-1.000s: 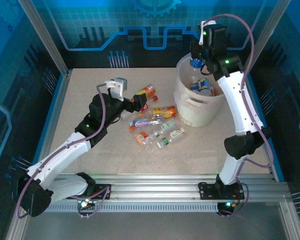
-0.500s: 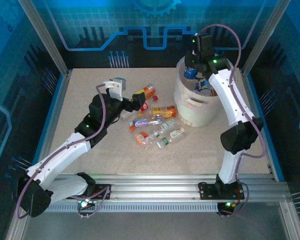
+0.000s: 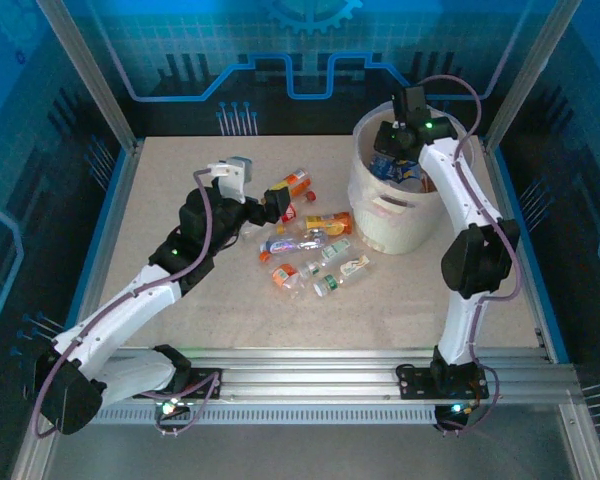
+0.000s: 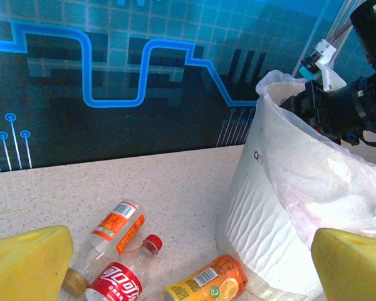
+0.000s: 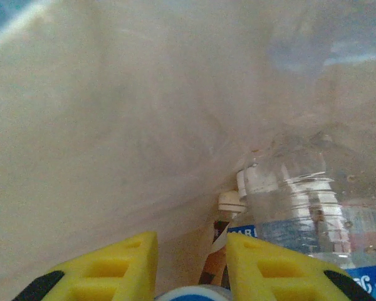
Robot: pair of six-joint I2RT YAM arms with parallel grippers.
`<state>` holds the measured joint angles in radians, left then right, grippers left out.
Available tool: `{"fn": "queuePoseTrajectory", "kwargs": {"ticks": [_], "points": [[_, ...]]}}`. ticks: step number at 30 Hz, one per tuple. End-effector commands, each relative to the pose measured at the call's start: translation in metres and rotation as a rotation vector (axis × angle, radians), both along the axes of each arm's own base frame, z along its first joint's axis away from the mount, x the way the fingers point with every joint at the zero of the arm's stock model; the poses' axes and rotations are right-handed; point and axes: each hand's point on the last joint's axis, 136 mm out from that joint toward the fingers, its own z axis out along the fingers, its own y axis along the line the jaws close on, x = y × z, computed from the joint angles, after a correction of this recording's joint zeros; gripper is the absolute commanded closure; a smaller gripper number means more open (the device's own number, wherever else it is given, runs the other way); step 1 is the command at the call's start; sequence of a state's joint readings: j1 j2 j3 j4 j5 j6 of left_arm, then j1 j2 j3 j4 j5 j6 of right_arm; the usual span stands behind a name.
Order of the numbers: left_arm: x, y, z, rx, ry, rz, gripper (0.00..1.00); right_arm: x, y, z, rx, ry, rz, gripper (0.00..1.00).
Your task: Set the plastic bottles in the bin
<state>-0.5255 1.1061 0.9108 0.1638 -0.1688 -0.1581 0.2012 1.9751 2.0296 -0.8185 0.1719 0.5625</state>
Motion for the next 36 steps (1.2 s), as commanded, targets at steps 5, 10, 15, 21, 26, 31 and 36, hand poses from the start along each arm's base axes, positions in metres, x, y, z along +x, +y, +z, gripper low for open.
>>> {"fn": "queuePoseTrajectory", "kwargs": {"ticks": [5, 10, 15, 21, 26, 31, 36], "points": [[0.006, 0.006, -0.008, 0.009, 0.037, 0.036, 0.01, -0.003, -0.01, -0.016, 0.023, 0.055, -0.014, 0.53], [0.008, 0.011, -0.016, 0.007, 0.077, 0.059, 0.01, -0.006, -0.013, -0.002, 0.006, 0.028, -0.002, 0.31], [0.012, 0.019, -0.026, -0.018, 0.138, 0.094, 0.01, -0.015, -0.016, 0.021, -0.009, -0.01, 0.013, 0.2], [0.015, 0.031, -0.049, -0.031, 0.245, 0.141, 0.01, -0.033, -0.017, 0.046, -0.018, -0.052, 0.032, 0.05], [0.011, 0.042, -0.082, -0.04, 0.391, 0.192, 0.01, -0.049, -0.018, 0.062, -0.033, -0.079, 0.046, 0.0], [-0.003, 0.049, -0.125, -0.066, 0.592, 0.254, 0.01, -0.067, -0.018, 0.072, -0.082, -0.078, 0.064, 0.01], [-0.027, 0.044, -0.17, -0.132, 0.801, 0.281, 0.01, -0.089, -0.026, 0.08, -0.205, -0.085, 0.027, 0.0]]}}
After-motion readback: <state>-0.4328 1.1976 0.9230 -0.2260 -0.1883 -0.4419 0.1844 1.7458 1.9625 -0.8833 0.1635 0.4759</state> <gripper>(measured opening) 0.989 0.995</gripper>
